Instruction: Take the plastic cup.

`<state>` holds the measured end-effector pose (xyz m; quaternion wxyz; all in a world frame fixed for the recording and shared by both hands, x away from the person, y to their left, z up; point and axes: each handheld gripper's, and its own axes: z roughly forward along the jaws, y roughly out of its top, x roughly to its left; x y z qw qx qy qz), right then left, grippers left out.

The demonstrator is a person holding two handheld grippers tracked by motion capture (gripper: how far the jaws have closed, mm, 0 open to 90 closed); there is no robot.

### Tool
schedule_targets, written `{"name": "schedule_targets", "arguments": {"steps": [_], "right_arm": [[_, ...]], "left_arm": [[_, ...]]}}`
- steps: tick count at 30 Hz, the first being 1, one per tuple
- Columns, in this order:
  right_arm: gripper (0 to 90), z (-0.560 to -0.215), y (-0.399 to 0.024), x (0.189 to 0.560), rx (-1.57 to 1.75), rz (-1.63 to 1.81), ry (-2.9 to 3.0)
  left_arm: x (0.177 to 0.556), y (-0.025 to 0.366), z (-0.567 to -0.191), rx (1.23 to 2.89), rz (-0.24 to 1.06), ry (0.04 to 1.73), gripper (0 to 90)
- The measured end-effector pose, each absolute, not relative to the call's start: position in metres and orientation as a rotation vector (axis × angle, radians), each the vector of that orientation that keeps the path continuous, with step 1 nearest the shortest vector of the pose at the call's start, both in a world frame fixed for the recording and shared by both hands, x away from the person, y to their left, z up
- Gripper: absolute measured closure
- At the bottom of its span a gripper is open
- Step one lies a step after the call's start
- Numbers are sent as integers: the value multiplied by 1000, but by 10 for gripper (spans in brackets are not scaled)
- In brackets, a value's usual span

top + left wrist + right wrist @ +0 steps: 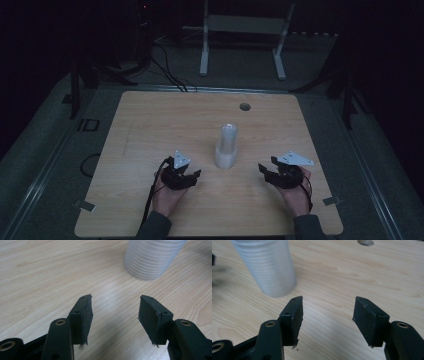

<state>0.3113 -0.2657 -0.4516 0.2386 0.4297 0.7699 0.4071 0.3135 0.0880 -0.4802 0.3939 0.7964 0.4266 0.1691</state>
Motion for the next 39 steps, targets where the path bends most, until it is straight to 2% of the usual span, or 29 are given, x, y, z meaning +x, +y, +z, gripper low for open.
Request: {"name": "schedule_targets", "arguments": {"steps": [24,39], "right_arm": [[406,-416,-239,316,1049,1192,2124],[403,-401,-218,326,979,1240,2128]], "left_arm": [[333,64,-458,2008,415,948,447],[339,48,-458,1961,392,872,344]]}}
